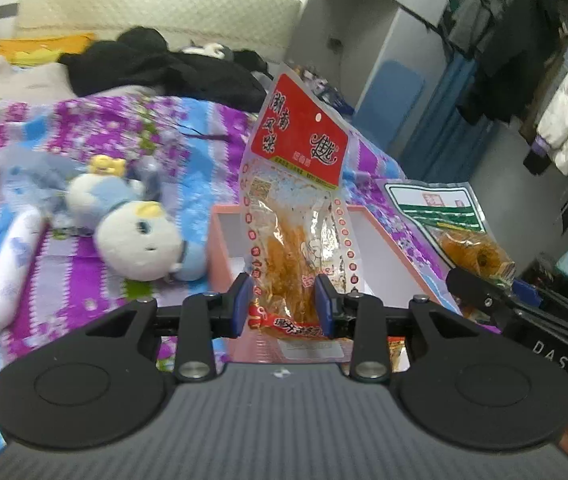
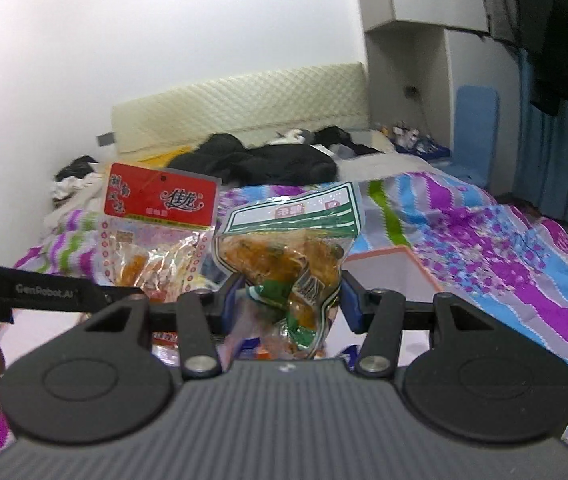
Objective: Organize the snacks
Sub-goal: 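Lift and carry both snack bags over the deep pink box, then open both grippers to drop the two bags into the deep box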
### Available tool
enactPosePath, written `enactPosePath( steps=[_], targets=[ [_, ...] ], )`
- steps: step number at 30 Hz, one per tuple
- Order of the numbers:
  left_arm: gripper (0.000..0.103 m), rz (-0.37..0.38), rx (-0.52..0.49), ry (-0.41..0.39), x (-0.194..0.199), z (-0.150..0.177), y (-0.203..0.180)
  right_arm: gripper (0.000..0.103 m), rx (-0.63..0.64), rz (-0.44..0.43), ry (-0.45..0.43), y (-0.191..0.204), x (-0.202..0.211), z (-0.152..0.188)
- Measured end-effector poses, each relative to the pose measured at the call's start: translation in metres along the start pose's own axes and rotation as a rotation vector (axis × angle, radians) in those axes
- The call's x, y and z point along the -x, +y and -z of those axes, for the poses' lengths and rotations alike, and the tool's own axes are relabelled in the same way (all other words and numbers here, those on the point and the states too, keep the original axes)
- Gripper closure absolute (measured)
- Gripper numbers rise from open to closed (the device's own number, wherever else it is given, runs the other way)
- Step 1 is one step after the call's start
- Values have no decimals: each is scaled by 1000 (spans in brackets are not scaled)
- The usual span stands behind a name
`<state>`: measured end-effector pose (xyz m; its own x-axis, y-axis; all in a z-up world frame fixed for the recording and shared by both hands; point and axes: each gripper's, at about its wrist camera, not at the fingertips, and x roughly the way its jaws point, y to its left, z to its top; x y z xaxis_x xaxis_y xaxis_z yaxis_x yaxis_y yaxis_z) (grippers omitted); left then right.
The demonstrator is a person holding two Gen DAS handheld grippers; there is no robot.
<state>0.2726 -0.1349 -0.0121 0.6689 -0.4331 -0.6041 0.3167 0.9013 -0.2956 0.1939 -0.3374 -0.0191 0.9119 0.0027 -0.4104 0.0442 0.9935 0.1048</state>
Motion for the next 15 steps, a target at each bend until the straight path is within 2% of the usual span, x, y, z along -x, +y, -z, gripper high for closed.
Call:
enactPosePath(
  steps=[9,15],
  targets=[
    [64,4,-46,137,-113,-11,-21,50,-57,44,128,-49,-72,22],
    [64,-25,-43,203,-159,-5,-24,48,-79,39,224,-64,-105,43]
  ],
)
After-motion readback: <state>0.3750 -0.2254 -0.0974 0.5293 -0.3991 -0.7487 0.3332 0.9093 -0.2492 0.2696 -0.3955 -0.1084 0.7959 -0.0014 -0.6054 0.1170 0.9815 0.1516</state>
